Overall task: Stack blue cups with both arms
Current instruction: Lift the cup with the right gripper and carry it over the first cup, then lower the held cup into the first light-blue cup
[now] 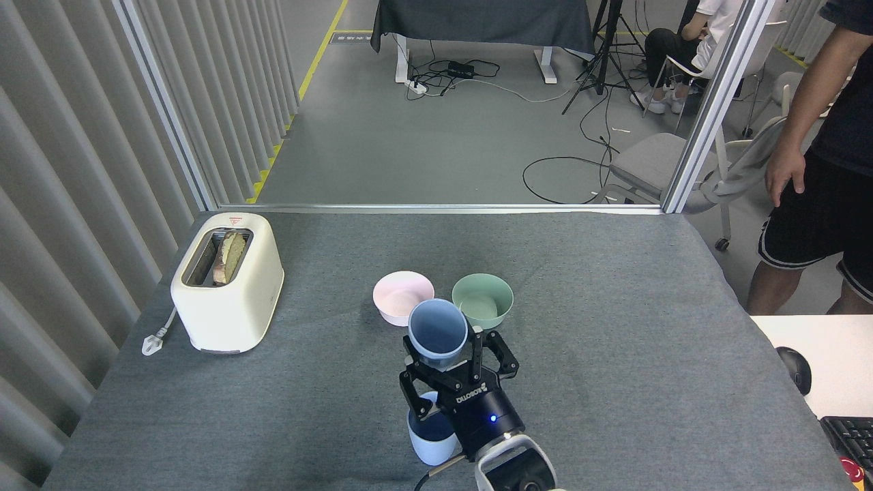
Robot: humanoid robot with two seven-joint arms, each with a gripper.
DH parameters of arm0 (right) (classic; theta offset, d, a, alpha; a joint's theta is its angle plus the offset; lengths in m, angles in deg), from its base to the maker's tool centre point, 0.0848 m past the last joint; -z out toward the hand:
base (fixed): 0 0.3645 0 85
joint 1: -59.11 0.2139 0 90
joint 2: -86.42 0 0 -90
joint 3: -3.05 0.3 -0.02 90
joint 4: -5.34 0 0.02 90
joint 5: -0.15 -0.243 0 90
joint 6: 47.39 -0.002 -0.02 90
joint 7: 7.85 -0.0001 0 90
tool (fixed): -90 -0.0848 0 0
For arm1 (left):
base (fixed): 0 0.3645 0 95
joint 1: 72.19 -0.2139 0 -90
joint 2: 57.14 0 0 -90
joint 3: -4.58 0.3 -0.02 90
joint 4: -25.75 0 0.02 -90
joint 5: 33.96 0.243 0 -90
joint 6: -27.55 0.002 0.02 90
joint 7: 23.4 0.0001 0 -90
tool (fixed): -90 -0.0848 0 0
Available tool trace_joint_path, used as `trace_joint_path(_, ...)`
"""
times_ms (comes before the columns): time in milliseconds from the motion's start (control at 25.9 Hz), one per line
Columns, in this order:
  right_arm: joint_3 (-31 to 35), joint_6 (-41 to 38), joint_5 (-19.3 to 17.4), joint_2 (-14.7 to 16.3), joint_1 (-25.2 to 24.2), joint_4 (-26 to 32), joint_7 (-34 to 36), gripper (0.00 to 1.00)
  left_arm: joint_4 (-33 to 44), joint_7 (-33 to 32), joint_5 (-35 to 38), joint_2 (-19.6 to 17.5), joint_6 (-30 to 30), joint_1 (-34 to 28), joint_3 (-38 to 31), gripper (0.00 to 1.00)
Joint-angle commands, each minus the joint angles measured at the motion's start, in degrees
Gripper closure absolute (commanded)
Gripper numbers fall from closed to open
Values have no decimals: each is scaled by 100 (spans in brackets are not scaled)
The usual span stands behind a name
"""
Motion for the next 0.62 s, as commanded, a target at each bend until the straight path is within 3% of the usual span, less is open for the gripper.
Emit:
trace_joint_path(0, -232, 1, 7, -19, -444, 450, -145, 36, -14, 0, -5, 2, 5, 12, -5, 0)
trace_joint_path(579, -162, 19, 34, 25, -628, 274, -409, 35, -93, 0, -5, 2, 5, 12, -5, 0)
